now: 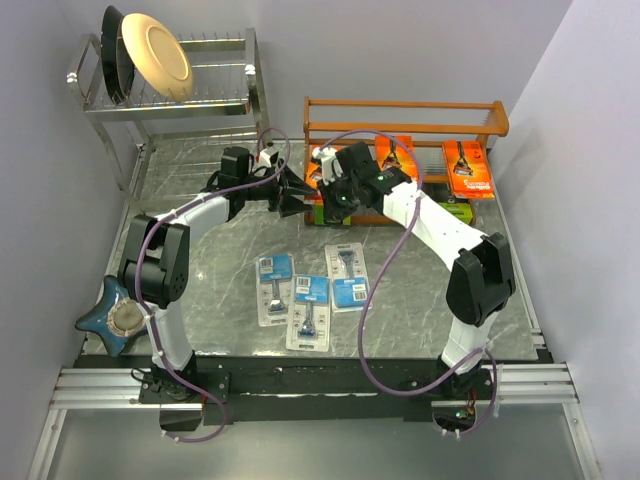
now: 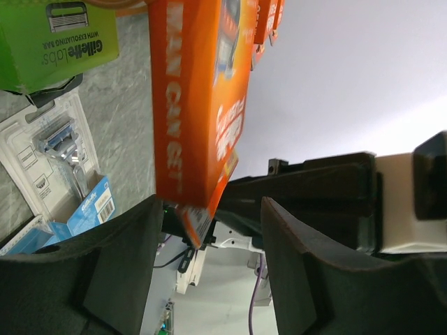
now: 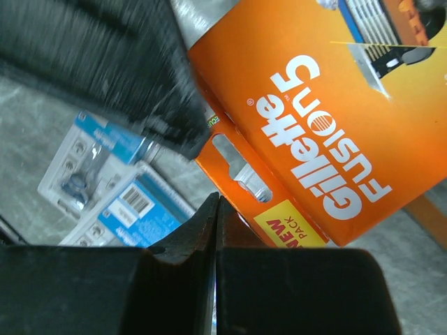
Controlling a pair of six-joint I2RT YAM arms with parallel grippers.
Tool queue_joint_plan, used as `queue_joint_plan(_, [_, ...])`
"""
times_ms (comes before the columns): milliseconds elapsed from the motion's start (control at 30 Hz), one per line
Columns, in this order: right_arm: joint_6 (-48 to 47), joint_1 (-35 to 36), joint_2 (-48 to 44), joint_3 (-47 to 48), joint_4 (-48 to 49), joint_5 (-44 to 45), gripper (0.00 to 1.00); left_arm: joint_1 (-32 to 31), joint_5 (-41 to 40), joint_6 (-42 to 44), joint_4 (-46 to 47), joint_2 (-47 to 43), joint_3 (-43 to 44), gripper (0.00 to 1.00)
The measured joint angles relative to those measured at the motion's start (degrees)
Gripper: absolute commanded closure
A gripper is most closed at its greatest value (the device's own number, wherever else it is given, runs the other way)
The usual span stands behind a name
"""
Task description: Place and organize the shaving razors onto the shelf
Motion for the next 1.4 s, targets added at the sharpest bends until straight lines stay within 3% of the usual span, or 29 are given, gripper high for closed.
queue_joint_plan(633, [-0.61, -3.02, 3.85, 5.79, -1.01, 3.74, 0.99, 0.0, -0.04, 0.02, -0.04, 0.0, 0.0, 0.36])
queue_joint_plan(1033, [-1.09, -3.74, 3.67, 5.79, -2.86, 0.46, 0.96, 0.0, -0.11, 0.13, -0.07, 0.13, 0.0, 0.35])
queue_joint_plan(1267, [-4.13, -3.82, -0.98, 5.7, -8.72, -5.2, 1.0, 0.44, -0.17, 1.79, -1.18, 0.11, 0.0, 0.35])
queue_joint_plan(1400, [-4.74, -3.82, -5.97, 2.91, -7.17, -2.82, 1.0, 1.01, -0.26, 2.67, -1.77, -0.02, -0.24, 0.34])
